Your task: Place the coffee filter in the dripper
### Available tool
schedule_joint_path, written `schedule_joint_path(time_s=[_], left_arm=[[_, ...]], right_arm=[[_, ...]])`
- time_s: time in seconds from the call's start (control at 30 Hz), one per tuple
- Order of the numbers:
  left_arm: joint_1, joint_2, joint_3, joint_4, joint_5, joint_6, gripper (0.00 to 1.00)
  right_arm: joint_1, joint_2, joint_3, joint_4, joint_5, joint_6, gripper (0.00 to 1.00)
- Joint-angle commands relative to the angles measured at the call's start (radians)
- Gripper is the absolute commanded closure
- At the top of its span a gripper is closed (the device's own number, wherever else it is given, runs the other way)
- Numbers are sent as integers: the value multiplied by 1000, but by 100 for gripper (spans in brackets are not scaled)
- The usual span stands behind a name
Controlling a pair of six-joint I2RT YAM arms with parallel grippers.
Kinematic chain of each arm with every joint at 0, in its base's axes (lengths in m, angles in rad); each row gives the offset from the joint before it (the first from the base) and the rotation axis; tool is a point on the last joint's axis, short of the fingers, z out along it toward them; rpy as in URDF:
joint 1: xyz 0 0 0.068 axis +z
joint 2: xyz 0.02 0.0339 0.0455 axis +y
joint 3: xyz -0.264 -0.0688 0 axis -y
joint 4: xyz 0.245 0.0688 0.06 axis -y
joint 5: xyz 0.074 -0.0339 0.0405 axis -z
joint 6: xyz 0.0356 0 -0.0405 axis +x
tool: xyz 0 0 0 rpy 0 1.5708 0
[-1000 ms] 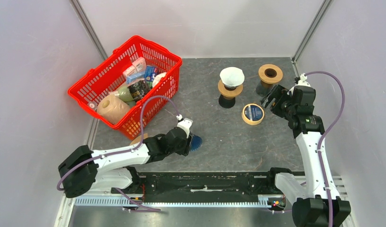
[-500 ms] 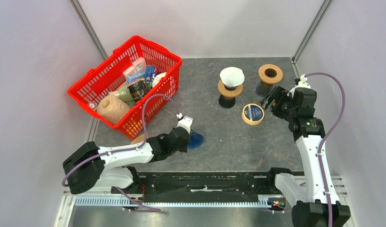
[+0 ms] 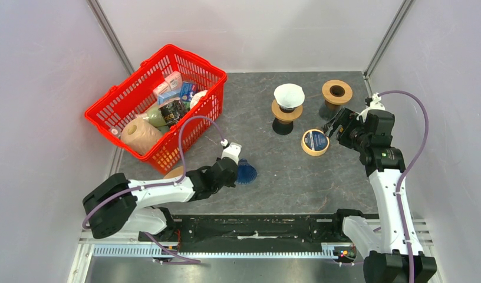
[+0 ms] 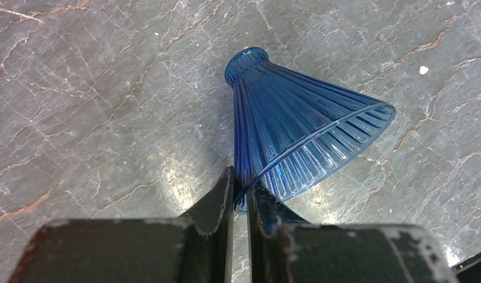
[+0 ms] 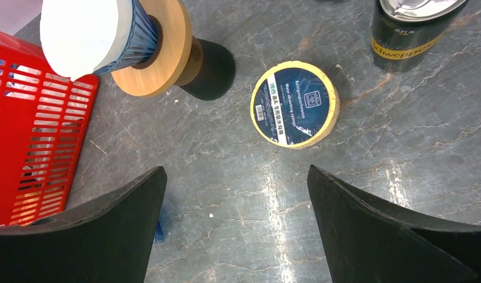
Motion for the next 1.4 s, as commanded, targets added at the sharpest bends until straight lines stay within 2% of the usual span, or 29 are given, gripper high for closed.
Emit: schedule_joint_path(time_s=[0.0,0.13,0.23,0.4,0.53,0.67,0.9,1.07,1.27,1.37], left_arm=[[-2,-21,66,15,-41,-49,98],[-3,-83,169,-208,6,-131,98],[-3,-127,245,-334,64,-150,98],[-2,-101,389,-550,157,-162,98],[-2,-70,422,-589,215,-177,98],[-1,-65,432,-575,249,-193,98],[-1,-68,445,-573,283,-192,98],[-1,-61,456,-565,309,-189,98],[-1,-55,472,-566,325,-182,98],[-1,-52,474,-565,329,-179,98]], right_arm=[[0,-38,-17,-1,-43,-11,3],[4,-84,-65,64,-179,0,5],[54,-68,-79,85,-261,-8,7],[300,-4,-52,100,-227,-48,7],[546,31,-36,167,-135,-70,7],[722,119,-7,178,-27,-105,7],[877,277,54,159,103,-156,14],[915,323,50,182,106,-147,26],[960,374,58,183,189,-132,51],[968,376,59,188,230,-118,67]])
